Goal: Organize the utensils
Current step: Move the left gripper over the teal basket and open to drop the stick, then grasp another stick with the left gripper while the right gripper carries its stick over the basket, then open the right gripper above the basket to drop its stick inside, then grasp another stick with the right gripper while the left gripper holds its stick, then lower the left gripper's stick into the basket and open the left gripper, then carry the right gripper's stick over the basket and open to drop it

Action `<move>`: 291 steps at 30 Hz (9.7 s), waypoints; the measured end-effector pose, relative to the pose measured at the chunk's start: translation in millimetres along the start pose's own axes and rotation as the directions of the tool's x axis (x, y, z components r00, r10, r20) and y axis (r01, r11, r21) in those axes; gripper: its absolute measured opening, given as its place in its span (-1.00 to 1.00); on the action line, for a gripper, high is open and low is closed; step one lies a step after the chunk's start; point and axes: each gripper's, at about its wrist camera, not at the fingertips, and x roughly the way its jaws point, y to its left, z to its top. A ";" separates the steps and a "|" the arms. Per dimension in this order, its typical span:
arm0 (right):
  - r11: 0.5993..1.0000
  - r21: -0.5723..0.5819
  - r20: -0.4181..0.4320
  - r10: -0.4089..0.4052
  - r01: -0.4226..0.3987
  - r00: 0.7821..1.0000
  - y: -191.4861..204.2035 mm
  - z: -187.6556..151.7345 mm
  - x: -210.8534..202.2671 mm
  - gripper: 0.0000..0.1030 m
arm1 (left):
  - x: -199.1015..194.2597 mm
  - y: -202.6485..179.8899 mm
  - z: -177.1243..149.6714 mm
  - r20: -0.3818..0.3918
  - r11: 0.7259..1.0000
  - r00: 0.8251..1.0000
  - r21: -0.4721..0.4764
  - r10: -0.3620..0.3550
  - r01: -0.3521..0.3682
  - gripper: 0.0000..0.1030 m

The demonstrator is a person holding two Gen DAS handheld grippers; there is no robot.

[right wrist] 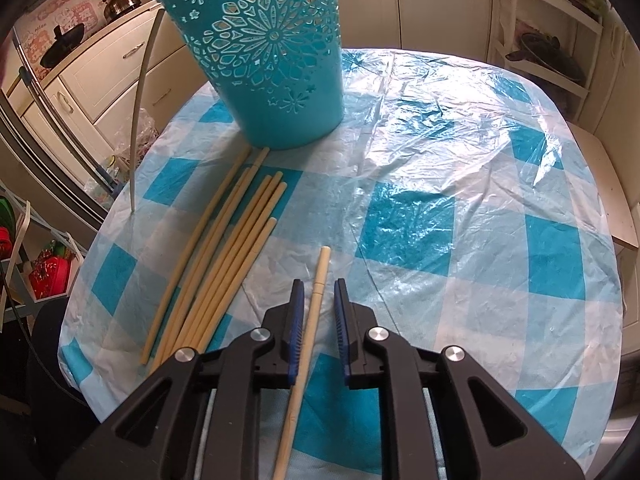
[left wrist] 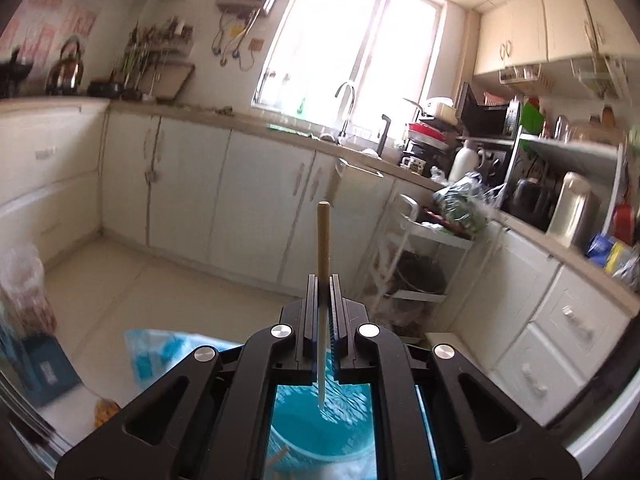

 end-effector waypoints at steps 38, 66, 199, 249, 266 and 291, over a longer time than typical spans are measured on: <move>1.000 -0.013 -0.024 -0.021 0.020 1.000 3.0 -4.4 -3.0 -0.61 | 34.5 28.1 -136.6 -0.389 0.942 0.896 0.327 0.212 -0.081 -0.04; 0.996 0.082 -0.030 0.033 -0.030 0.999 -1.1 -25.0 -18.7 -0.88 | 2.4 43.3 -156.7 -0.544 0.989 0.838 0.138 0.036 0.047 -0.90; 0.941 0.167 0.199 0.259 -0.294 0.945 -3.7 -24.9 -53.6 -0.89 | -115.7 -14.6 -130.5 -0.477 0.990 0.878 0.131 0.025 0.043 -0.90; 0.920 0.236 0.278 0.244 -0.313 0.929 -24.2 -26.6 -59.2 -0.89 | 77.2 -5.4 -60.1 -0.296 0.971 0.925 0.091 0.239 -0.222 -0.83; 0.946 0.142 0.538 0.172 -0.290 0.825 -2.3 18.6 -119.7 -0.89 | -70.8 18.4 -135.3 -0.342 0.982 0.921 0.054 0.187 -0.179 0.27; 0.993 0.103 0.637 -0.020 -0.059 0.771 41.2 175.0 -71.7 -0.89 | -127.6 61.5 -151.6 -0.349 0.979 0.927 -0.098 0.135 -0.179 0.35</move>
